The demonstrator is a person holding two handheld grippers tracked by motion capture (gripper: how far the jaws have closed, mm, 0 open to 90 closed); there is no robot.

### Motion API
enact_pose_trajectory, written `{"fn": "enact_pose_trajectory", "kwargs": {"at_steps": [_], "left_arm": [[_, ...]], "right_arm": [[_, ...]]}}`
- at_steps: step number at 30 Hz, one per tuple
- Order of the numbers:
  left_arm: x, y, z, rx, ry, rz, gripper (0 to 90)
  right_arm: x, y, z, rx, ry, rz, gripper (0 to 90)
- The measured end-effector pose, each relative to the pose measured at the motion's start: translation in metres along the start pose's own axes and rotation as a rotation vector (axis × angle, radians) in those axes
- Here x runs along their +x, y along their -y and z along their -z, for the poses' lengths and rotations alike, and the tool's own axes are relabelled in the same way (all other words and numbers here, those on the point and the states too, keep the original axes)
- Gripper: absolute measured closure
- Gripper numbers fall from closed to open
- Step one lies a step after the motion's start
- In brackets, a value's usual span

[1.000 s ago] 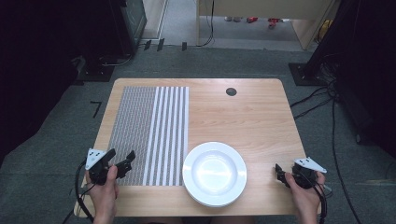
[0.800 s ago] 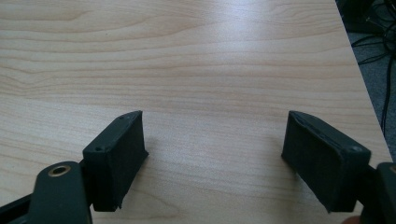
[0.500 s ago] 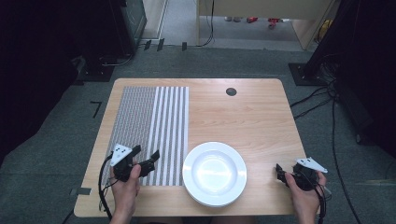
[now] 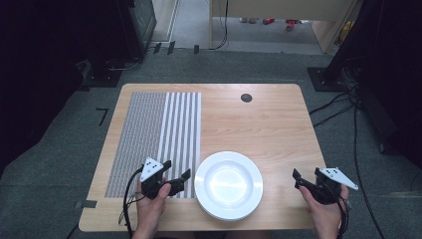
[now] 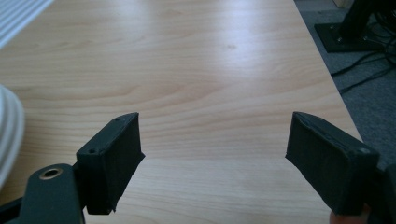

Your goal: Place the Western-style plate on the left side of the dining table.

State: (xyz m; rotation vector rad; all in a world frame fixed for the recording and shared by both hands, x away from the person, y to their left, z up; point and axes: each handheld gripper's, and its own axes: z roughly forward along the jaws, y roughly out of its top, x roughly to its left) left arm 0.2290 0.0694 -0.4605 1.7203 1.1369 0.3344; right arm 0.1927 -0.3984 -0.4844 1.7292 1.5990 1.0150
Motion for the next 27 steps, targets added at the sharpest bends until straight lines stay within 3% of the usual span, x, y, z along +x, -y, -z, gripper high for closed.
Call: {"fn": "enact_pose_trajectory", "kwargs": {"at_steps": [4,13,19,21,27], "left_arm": [[-0.008,0.001,-0.003,0.011,0.014,-0.003,19.1],[-0.020,0.004,-0.007,0.025,0.041,-0.023,19.1],[-0.029,0.008,-0.013,0.053,0.062,-0.037,20.2],[-0.031,0.010,-0.015,0.063,0.061,-0.038,22.6],[-0.034,0.015,-0.019,0.093,0.053,-0.032,37.2]], "right_arm": [[0.010,-0.004,0.004,-0.014,-0.023,0.000,19.8],[0.049,-0.005,0.006,-0.021,-0.148,0.033,21.4],[0.070,-0.001,0.007,-0.032,-0.228,0.047,46.5],[0.074,-0.001,0.007,-0.031,-0.264,0.040,50.9],[0.086,0.006,0.003,-0.029,-0.309,0.035,59.5]]}}
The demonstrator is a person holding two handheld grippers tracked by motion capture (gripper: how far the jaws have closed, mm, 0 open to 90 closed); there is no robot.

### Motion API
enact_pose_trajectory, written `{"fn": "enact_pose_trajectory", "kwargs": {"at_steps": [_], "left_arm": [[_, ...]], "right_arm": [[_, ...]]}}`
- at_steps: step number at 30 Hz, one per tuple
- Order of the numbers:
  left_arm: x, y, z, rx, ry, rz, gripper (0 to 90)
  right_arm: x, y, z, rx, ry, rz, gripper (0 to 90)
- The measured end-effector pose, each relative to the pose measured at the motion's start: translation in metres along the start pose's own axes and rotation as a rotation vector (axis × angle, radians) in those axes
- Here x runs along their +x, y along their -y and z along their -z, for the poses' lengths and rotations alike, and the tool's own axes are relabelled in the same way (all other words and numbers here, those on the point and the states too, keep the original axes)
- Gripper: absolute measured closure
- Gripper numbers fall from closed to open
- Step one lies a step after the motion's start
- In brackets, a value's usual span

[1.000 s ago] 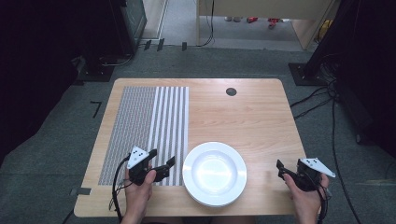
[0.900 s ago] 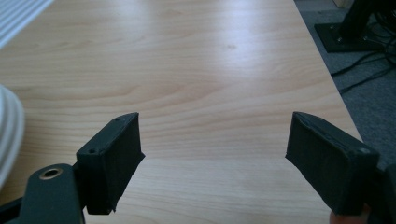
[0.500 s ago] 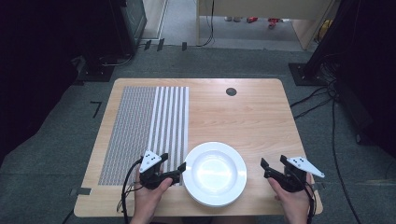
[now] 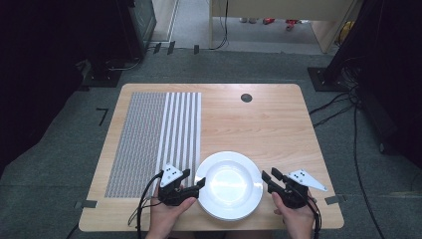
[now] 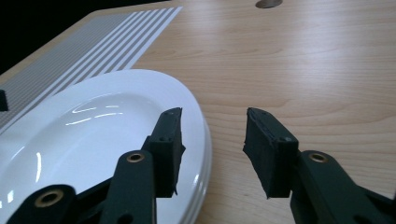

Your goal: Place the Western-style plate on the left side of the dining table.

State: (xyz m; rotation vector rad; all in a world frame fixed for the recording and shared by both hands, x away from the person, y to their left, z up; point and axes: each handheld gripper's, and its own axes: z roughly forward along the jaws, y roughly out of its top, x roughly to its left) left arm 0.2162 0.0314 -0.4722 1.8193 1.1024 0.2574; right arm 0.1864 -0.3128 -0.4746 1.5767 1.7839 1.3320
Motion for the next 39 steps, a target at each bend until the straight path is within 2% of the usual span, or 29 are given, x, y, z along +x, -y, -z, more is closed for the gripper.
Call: {"fn": "enact_pose_trajectory", "kwargs": {"at_steps": [2,5,8,10,13,20,24,31,34,39], "left_arm": [[0.000,0.002,-0.002,0.011,0.001,0.007,41.5],[0.000,0.005,-0.006,0.039,-0.008,0.004,46.6],[0.000,0.008,-0.010,0.062,-0.001,0.011,51.4],[-0.001,0.010,-0.012,0.075,-0.009,0.007,53.3],[0.000,0.011,-0.012,0.076,-0.002,0.018,54.9],[0.001,0.011,-0.011,0.063,-0.001,0.037,58.0],[0.002,0.012,-0.011,0.062,0.002,0.050,58.4],[0.003,0.011,-0.010,0.057,0.012,0.072,59.6],[0.003,0.012,-0.010,0.055,0.013,0.076,59.1],[0.003,0.012,-0.010,0.054,0.014,0.080,58.7]], "right_arm": [[0.001,0.002,-0.003,0.027,-0.008,-0.015,62.0],[0.001,0.005,-0.004,0.024,-0.016,-0.039,68.3],[-0.001,0.008,-0.007,0.037,-0.048,-0.057,73.2],[-0.001,0.010,-0.008,0.044,-0.043,-0.069,76.0],[-0.003,0.013,-0.008,0.043,-0.026,-0.094,78.9],[-0.006,0.016,-0.011,0.076,-0.075,-0.176,81.7],[-0.008,0.016,-0.012,0.073,-0.087,-0.211,81.7],[-0.017,0.016,-0.008,0.062,-0.159,-0.357,83.6],[-0.019,0.015,-0.007,0.034,-0.201,-0.409,83.0],[-0.018,0.018,-0.012,0.039,-0.241,-0.473,80.8]]}}
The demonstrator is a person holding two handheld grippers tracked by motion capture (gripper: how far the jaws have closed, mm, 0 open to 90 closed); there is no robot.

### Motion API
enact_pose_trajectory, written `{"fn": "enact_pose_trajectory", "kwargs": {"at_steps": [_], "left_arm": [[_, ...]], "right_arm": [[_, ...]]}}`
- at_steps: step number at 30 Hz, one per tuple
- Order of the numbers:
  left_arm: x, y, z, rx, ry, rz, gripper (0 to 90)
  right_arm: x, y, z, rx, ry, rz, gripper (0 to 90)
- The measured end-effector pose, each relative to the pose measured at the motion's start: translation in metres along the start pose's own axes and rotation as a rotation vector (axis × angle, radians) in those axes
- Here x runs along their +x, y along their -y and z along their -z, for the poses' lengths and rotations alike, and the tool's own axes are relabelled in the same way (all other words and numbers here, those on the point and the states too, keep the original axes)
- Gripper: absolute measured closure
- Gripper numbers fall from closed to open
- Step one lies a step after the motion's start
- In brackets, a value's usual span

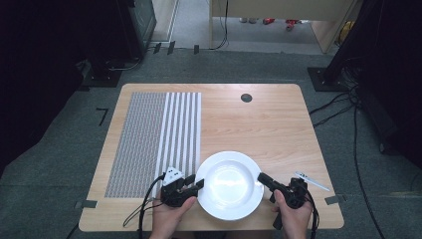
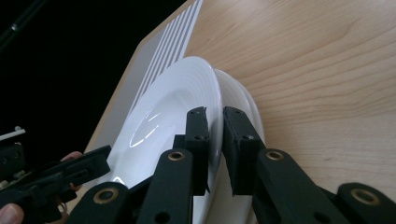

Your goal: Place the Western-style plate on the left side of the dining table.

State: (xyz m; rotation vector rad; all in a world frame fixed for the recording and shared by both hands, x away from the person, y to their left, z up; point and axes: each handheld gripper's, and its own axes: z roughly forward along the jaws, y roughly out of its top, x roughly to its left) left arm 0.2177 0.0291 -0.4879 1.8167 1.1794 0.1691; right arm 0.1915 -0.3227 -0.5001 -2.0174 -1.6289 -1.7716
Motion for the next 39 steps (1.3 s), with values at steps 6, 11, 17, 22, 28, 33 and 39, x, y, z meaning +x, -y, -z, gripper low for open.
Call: {"fn": "enact_pose_trajectory", "kwargs": {"at_steps": [6,11,17,22,28,33,39], "left_arm": [[0.001,0.000,0.000,-0.002,0.009,0.014,58.1],[0.001,0.000,0.000,-0.003,0.015,0.019,57.4],[0.001,0.001,0.001,-0.016,0.013,0.030,58.2],[0.002,0.000,0.004,-0.039,0.019,0.039,60.4],[0.003,0.001,0.005,-0.049,0.055,0.061,62.9],[0.004,0.002,0.005,-0.054,0.080,0.085,64.8],[0.007,0.001,0.008,-0.072,0.113,0.119,69.1]], "right_arm": [[-0.002,0.006,-0.007,-0.023,-0.012,-0.006,80.7],[-0.003,0.006,-0.006,-0.079,-0.099,0.041,82.1],[0.002,0.008,-0.007,-0.114,-0.126,0.095,81.9],[0.006,0.007,-0.005,-0.146,-0.154,0.133,82.7],[0.005,0.008,-0.006,-0.173,-0.166,0.119,83.3],[0.003,0.009,-0.005,-0.178,-0.150,0.104,82.9],[0.001,0.009,-0.006,-0.187,-0.149,0.081,82.6]]}}
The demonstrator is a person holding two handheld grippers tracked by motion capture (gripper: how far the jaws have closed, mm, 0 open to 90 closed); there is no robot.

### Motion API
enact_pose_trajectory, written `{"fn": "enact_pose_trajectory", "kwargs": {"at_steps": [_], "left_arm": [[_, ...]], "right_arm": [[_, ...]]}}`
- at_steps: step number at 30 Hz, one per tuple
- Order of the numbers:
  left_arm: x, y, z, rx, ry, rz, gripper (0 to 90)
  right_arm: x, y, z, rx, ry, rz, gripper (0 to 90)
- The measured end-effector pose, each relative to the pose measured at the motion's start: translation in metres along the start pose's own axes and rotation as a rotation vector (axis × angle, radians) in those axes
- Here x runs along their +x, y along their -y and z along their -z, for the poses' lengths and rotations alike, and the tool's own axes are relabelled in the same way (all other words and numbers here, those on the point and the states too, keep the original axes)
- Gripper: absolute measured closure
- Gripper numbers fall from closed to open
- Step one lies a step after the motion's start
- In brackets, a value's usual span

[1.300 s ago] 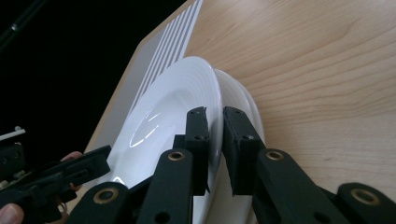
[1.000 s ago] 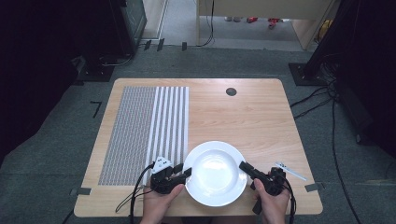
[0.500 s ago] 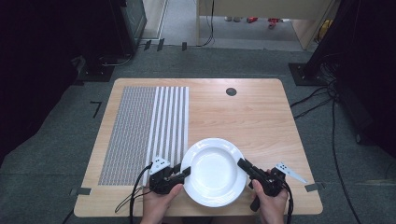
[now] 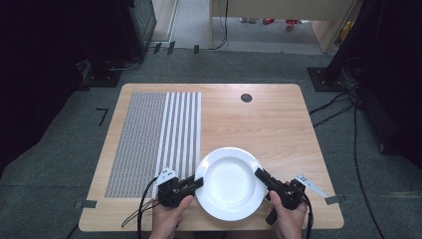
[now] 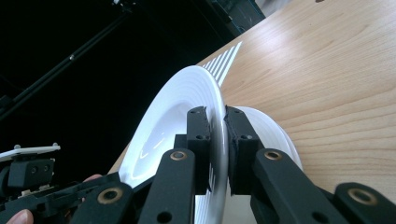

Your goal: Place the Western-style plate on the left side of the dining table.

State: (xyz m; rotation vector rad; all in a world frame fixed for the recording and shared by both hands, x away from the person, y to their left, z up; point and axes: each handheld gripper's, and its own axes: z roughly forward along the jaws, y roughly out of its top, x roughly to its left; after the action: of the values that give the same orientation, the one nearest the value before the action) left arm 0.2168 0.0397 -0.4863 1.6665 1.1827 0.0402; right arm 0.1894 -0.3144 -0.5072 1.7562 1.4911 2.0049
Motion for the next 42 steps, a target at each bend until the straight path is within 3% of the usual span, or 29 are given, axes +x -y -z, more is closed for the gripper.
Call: {"fn": "enact_pose_trajectory", "kwargs": {"at_steps": [21,30,42], "left_arm": [[0.011,-0.011,0.010,-0.022,0.035,0.058,73.8],[0.020,-0.028,0.027,-0.059,0.018,0.076,75.3],[0.036,-0.046,0.050,-0.087,0.013,0.101,75.7]], "right_arm": [[0.013,-0.004,-0.006,0.000,-0.008,-0.012,83.0],[0.026,-0.006,-0.024,0.021,-0.036,-0.026,82.8],[0.049,-0.019,-0.052,0.043,-0.061,-0.005,82.9]]}}
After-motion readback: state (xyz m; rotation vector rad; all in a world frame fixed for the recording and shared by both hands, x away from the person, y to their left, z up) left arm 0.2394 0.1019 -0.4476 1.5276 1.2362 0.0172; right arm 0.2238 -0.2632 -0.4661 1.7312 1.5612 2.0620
